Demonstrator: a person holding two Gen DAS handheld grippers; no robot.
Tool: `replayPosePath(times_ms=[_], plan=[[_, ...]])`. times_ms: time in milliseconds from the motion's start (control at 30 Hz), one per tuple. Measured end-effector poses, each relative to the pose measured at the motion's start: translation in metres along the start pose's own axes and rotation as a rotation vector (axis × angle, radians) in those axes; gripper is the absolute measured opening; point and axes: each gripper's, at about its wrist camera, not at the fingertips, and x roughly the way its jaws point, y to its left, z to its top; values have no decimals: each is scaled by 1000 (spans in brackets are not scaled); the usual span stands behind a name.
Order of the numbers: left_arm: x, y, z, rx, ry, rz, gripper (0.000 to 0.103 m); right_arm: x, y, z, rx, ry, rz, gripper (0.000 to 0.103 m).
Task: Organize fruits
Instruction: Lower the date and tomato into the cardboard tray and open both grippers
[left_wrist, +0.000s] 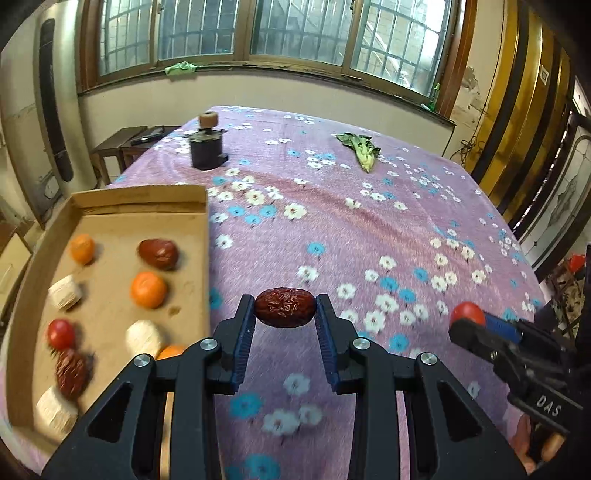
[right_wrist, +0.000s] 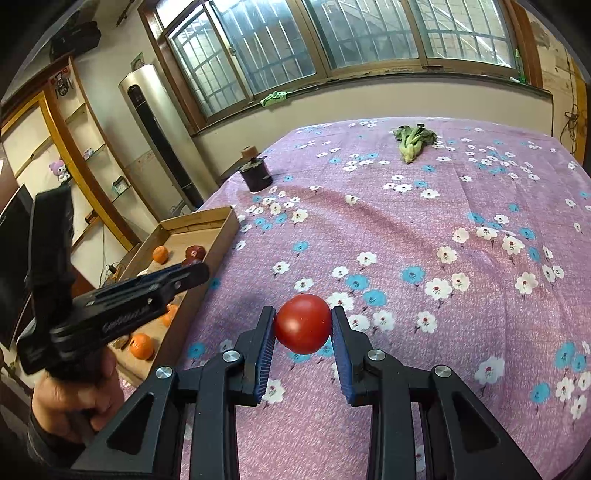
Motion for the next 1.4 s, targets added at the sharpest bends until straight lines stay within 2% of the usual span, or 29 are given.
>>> replayPosePath(times_ms=[733,1400], plan=[[-48,28,-34,-16,-51,81,30,-1,55,-20,-94,26,51,30],[-60,72,-49,-69,-66,155,30,22,101,-29,-181,76,97,30]])
